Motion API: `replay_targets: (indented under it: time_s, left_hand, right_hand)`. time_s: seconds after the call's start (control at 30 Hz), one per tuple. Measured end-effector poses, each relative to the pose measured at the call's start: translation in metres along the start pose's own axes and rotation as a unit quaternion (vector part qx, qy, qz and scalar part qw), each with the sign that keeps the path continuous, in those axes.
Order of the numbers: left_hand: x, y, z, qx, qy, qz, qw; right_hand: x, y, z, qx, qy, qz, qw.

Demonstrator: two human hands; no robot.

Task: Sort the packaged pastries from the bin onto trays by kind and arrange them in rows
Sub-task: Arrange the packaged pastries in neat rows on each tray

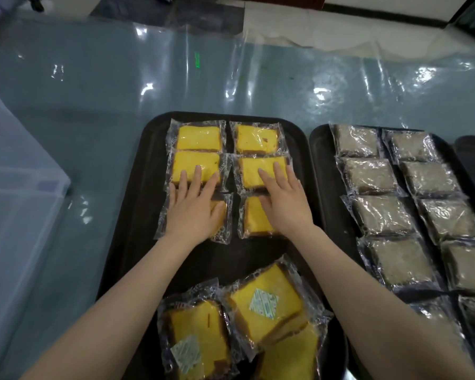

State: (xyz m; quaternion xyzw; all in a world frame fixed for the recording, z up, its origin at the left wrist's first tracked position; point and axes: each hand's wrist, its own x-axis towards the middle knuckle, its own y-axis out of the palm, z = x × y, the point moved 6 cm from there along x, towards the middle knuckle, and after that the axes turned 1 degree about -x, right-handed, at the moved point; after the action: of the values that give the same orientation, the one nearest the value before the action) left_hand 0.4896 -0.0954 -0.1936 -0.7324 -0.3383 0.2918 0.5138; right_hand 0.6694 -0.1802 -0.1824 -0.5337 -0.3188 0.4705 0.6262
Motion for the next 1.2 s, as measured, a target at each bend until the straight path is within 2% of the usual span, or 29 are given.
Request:
replay_targets:
  time_s: [0.07,0.13,0.3,0.53,0.67,0.73,0.8,0.9,1.07,1.13,1.2]
  left_hand:
    - [0.011,0.011,0.004,0.047,-0.017,0.035,0.998]
    - [0.012,0.017,0.008,0.067,-0.022,0.031,0.997]
    - [0.014,0.017,0.015,0.071,-0.034,-0.001,0.997]
    - [0.013,0.01,0.016,0.058,-0.025,0.016,0.998]
    - [-0.026,-0.017,0.022,0.009,0.015,-0.032,0.999]
    - [-0.064,-0.023,0.03,-0.041,0.017,-0.025,0.999]
    - [-0.105,-0.023,0.038,-0.102,-0.002,-0.003,0.995]
    - [-0.159,-0.013,0.05,-0.163,-0.047,0.018,0.985]
    - [-0.219,0.009,0.04,-0.201,-0.058,0.083,0.974]
    - [-0.228,0.01,0.033,-0.196,-0.074,0.069,0.975]
    - [-0.225,0.006,0.032,-0.215,-0.126,0.037,0.968]
  right_hand:
    - [0.013,0.013,-0.001,-0.022,-0.02,0.035,0.999]
    - [0.017,0.022,-0.002,-0.028,-0.031,0.033,0.999]
    - [0.02,0.028,-0.002,-0.027,-0.016,0.0,1.0]
    - [0.012,0.012,0.007,-0.018,-0.011,-0.002,1.0]
    - [-0.038,-0.018,0.013,0.11,-0.02,-0.059,0.992]
    - [-0.072,-0.019,0.008,0.159,-0.001,-0.025,0.987]
    - [-0.107,-0.008,0.004,0.19,0.013,0.055,0.98]
    - [-0.149,0.01,0.0,0.183,0.025,0.129,0.974]
    - [-0.184,0.016,0.003,0.196,0.074,0.116,0.971]
    - [-0.187,0.007,0.007,0.145,0.067,0.102,0.982]
    - [-0.183,-0.009,0.012,0.119,0.055,0.087,0.988]
